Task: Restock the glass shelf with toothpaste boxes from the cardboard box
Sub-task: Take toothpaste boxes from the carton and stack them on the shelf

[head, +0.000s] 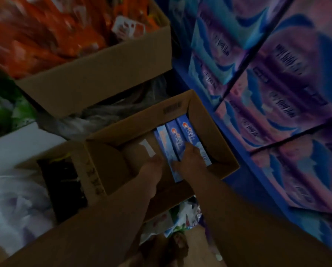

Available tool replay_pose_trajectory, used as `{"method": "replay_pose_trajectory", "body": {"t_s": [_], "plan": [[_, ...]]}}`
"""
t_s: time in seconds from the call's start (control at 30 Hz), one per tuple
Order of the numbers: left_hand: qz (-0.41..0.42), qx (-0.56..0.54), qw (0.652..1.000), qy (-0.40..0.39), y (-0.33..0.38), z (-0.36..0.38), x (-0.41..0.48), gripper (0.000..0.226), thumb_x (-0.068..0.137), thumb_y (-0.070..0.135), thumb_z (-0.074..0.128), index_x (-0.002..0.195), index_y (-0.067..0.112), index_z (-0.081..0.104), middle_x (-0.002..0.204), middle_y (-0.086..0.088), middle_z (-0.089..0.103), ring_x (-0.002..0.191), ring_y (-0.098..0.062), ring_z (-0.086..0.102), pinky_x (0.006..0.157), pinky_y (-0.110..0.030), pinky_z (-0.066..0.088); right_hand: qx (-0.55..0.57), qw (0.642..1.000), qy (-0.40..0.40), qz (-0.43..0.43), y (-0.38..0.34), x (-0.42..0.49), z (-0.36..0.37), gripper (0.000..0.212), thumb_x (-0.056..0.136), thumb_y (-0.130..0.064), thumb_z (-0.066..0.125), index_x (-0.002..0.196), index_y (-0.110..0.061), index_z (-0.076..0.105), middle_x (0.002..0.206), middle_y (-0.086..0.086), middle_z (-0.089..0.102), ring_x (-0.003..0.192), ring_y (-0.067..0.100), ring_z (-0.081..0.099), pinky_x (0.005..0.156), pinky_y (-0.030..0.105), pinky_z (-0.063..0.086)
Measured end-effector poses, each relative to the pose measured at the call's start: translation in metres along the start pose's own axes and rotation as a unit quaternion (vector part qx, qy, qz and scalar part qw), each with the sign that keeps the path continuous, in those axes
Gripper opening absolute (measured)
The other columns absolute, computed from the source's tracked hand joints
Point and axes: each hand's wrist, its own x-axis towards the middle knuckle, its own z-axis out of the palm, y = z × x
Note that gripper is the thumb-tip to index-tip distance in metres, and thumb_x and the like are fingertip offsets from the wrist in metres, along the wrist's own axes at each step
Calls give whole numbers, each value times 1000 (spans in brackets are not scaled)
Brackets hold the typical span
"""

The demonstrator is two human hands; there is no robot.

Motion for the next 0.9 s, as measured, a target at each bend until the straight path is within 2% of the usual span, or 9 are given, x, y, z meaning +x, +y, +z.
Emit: {"method": "replay_pose_trajectory", "body": {"t_s": [0.1, 0.2, 0.3, 0.47, 0.63, 0.7, 0.77, 0.9], "plan": [[1, -49, 998, -43, -1, 14, 17, 39, 101, 27, 42, 134, 11, 50, 132, -11, 57, 117, -34, 56, 102, -47, 46, -10, 1000, 9, 22, 5, 16, 10, 81, 86, -33, 69, 148, -13, 20, 147, 14, 24, 130, 35, 37, 107, 45, 38], [-25, -140, 988, -58, -8, 25, 35, 38, 99, 29, 45, 131, 10, 51, 130, -19, 58, 116, -39, 57, 100, -54, 46, -40, 998, 29, 44, 8, 24, 25, 80, 84, -39, 69, 144, -10, 24, 145, 14, 28, 128, 33, 40, 104, 43, 39], [-25, -174, 982, -68, -12, 29, 36, 29, 100, 26, 45, 123, 11, 54, 121, -16, 63, 113, -36, 60, 97, -51, 49, -101, 991, 61, 58, 9, 23, 39, 68, 91, -38, 59, 144, -11, 25, 147, 13, 32, 130, 30, 42, 104, 41, 36], [-50, -213, 973, -73, -12, 24, 43, 30, 97, 31, 51, 118, 11, 58, 114, -14, 66, 108, -32, 63, 98, -49, 49, -93, 989, 101, 60, 14, 23, 48, 75, 89, -43, 59, 144, -12, 20, 141, 16, 37, 128, 33, 43, 103, 44, 37], [-31, -167, 981, -90, -1, 18, 34, 28, 94, 29, 56, 111, 10, 66, 106, -15, 72, 98, -31, 69, 92, -46, 54, 24, 993, 61, 101, 2, 23, 35, 85, 78, -41, 69, 141, -15, 18, 136, 17, 32, 120, 37, 45, 98, 51, 44], [-11, -164, 982, -92, 3, 13, 27, 30, 96, 29, 53, 114, 9, 66, 108, -15, 71, 99, -30, 69, 91, -44, 55, 92, 989, 16, 118, -2, 20, 19, 92, 71, -40, 76, 140, -17, 19, 133, 14, 31, 116, 35, 46, 94, 48, 47], [5, -169, 980, -109, 9, 8, 17, 35, 98, 32, 50, 120, 8, 62, 114, -14, 69, 104, -30, 66, 93, -44, 53, 180, 976, -24, 122, -5, 13, -1, 87, 66, -38, 78, 134, -18, 27, 128, 11, 37, 112, 31, 50, 88, 43, 51], [5, -208, 960, -186, 32, 0, -18, 39, 97, 34, 50, 127, 10, 58, 120, -12, 66, 103, -28, 65, 80, -41, 54, 277, 955, -67, 82, -19, -17, -34, 79, 67, -29, 76, 130, -15, 30, 113, 8, 55, 100, 24, 60, 85, 42, 56]]}}
